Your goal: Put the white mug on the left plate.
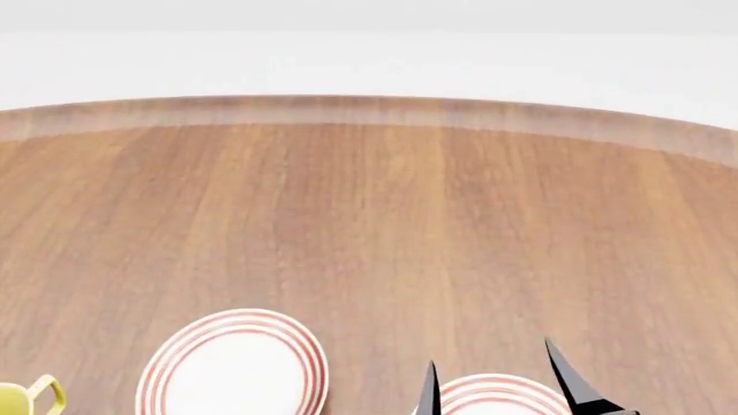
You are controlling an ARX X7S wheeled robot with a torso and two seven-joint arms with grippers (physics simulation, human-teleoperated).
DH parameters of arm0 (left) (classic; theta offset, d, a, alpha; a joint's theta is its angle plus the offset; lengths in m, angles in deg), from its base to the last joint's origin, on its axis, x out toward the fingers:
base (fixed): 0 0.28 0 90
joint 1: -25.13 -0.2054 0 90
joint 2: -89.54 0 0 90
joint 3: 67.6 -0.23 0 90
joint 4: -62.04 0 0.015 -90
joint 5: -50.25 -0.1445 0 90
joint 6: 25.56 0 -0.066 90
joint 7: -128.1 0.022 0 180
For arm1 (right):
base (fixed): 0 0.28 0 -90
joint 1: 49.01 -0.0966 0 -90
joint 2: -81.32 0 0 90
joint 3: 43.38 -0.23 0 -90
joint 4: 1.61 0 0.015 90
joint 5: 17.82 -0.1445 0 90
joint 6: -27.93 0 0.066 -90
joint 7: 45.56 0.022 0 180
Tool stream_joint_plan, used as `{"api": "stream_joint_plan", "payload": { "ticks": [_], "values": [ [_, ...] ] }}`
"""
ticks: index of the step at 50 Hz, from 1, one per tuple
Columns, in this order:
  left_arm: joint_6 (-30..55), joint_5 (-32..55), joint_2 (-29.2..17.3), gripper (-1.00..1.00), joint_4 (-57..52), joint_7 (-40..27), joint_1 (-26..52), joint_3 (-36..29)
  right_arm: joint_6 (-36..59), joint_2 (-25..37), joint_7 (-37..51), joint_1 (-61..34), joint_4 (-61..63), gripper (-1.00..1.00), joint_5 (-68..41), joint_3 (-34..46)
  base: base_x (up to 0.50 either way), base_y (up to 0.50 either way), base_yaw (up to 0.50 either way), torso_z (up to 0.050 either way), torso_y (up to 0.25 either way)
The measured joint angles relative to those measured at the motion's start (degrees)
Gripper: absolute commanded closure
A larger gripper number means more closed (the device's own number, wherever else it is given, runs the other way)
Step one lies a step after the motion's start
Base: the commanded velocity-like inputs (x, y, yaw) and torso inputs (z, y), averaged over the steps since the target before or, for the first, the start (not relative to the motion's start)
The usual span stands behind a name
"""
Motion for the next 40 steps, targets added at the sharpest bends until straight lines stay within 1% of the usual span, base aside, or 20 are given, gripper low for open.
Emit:
{"api": "stream_joint_plan", "payload": {
  "ticks": [9, 25, 33, 40],
  "values": [
    [0.8, 1.0, 1.3, -1.00, 2.1, 2.4, 2.3, -1.6, 0.4, 0.2, 0.2, -0.2, 0.3, -1.00, -0.1, 0.1, 0.00, 0.00, 0.00, 0.000, 0.000],
    [3.2, 3.4, 3.6, -1.00, 5.8, 9.1, 7.1, -4.2, 1.5, 0.3, 0.7, -1.0, 1.1, -1.00, -0.1, 0.7, 0.00, 0.00, 0.00, 0.000, 0.000],
    [2.5, 3.8, 4.9, -1.00, 8.3, 11.0, 8.7, -5.2, 1.9, 0.3, 0.8, -1.5, 1.0, -1.00, -0.1, 1.2, 0.00, 0.00, 0.00, 0.000, 0.000],
    [-0.6, 4.5, 6.3, -1.00, 11.4, 11.8, 10.2, -5.9, 2.0, 0.3, 1.0, -1.8, 1.0, -1.00, -0.2, 1.5, 0.00, 0.00, 0.00, 0.000, 0.000]
  ]
}}
